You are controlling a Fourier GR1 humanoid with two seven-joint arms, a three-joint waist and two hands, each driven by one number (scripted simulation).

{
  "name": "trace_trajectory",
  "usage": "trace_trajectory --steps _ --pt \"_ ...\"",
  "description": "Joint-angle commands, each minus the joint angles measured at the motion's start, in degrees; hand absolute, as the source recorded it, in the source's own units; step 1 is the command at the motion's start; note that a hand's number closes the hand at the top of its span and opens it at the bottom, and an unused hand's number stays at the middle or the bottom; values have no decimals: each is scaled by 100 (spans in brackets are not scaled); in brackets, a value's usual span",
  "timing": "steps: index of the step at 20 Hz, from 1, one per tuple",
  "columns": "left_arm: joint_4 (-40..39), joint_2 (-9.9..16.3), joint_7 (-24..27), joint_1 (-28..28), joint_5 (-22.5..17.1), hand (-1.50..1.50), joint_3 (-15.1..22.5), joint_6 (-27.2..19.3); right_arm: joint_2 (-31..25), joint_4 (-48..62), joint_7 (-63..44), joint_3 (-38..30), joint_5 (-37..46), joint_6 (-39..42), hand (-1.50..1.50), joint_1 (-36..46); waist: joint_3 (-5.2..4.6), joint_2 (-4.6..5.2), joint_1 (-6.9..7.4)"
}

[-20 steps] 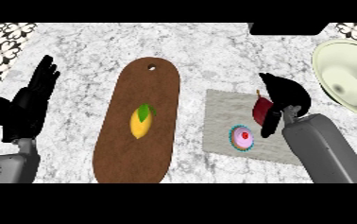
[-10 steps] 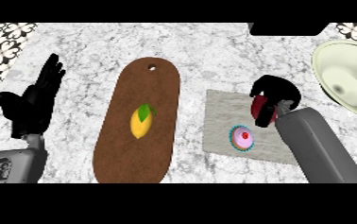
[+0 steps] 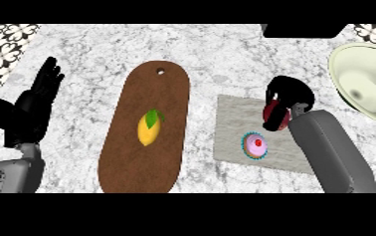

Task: Pick the pear from the placemat and place it in the bowl

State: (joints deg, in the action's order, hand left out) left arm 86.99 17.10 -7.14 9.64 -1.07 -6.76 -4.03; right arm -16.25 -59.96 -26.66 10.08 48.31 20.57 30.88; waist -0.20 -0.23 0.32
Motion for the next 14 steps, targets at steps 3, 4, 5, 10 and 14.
trace_trajectory --steps 3,4,5,10,14 --pt "-19 28 46 -3 60 0 -80 65 -36 -232 -550 -248 349 -302 150 289 19 19 -22" --pt "35 -142 67 -53 197 0 109 -52 394 356 -873 -335 469 -797 150 499 21 37 32" --pt "-14 -189 84 -71 83 0 65 -18 205 752 -761 -606 463 -1115 150 552 23 56 66" --pt "-281 -272 -73 507 204 0 166 -132 285 1792 -1746 -1241 555 -1642 150 1831 23 108 130" --pt "-325 -226 289 12 234 0 84 -32 98 1727 -2055 -1020 1066 -2044 150 2043 18 52 68"
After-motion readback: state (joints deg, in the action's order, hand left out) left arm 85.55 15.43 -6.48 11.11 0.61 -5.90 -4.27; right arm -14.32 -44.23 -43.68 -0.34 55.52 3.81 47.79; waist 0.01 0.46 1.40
